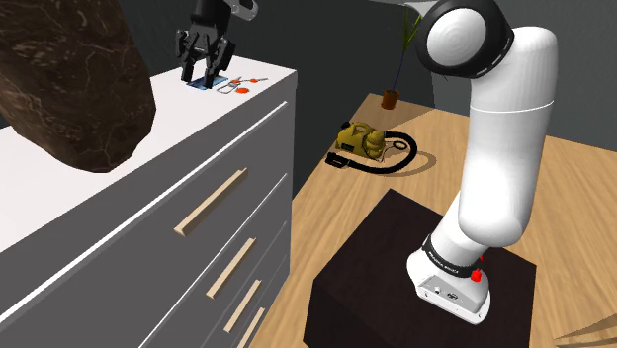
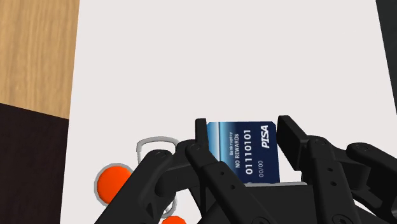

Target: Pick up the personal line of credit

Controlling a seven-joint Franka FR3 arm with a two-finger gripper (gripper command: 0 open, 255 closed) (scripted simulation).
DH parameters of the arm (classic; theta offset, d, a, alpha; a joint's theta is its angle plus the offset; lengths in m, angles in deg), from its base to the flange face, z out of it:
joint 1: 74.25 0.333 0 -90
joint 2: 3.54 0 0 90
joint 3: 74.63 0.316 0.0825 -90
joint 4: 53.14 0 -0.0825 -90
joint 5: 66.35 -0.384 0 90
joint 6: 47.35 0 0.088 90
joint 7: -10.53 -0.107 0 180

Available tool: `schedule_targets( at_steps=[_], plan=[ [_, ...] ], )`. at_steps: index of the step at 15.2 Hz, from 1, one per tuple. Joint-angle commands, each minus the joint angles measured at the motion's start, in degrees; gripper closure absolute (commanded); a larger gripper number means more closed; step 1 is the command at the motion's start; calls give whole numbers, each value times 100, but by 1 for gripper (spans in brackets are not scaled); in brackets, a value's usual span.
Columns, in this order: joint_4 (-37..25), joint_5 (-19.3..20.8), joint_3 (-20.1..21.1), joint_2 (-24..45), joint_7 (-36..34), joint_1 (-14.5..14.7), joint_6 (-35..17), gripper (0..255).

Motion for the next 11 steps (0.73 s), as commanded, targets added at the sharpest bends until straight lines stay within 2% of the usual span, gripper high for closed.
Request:
schedule_targets(
  at_steps=[1, 5, 11],
  plan=[
    [0, 0, 0, 0, 0, 0, -1, 255],
    [-23, 3, 0, 14, -6, 2, 6, 255],
    [-819, 35, 22, 248, -295, 20, 494, 255]
  ],
)
